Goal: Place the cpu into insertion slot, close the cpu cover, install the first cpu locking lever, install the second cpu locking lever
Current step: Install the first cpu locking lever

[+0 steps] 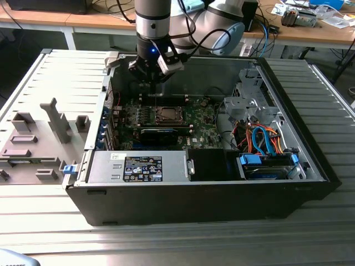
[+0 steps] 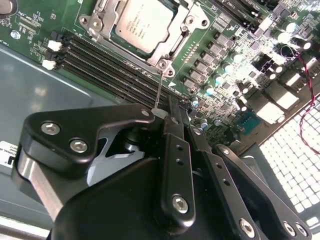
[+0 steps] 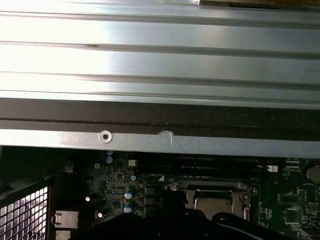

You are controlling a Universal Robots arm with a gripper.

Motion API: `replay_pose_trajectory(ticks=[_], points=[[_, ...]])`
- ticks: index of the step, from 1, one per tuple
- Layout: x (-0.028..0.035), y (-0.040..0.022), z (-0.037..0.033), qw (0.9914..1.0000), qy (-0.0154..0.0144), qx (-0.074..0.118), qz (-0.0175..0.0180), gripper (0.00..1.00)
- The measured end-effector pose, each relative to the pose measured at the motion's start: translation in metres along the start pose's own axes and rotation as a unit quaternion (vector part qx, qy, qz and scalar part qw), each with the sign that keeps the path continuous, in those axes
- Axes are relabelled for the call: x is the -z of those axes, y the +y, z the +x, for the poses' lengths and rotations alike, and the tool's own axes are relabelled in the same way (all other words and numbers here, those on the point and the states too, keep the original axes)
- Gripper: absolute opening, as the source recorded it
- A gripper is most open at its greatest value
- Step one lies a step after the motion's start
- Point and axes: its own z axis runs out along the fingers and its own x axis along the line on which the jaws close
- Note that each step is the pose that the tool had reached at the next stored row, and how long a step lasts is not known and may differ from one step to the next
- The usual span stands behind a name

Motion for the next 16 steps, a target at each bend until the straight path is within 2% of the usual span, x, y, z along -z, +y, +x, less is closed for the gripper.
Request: replay_pose_trajectory(ticks=[16], points=[[0.0001, -0.0003, -0.0071, 1.00000, 0.0001, 0.000, 0.0000, 0.11]])
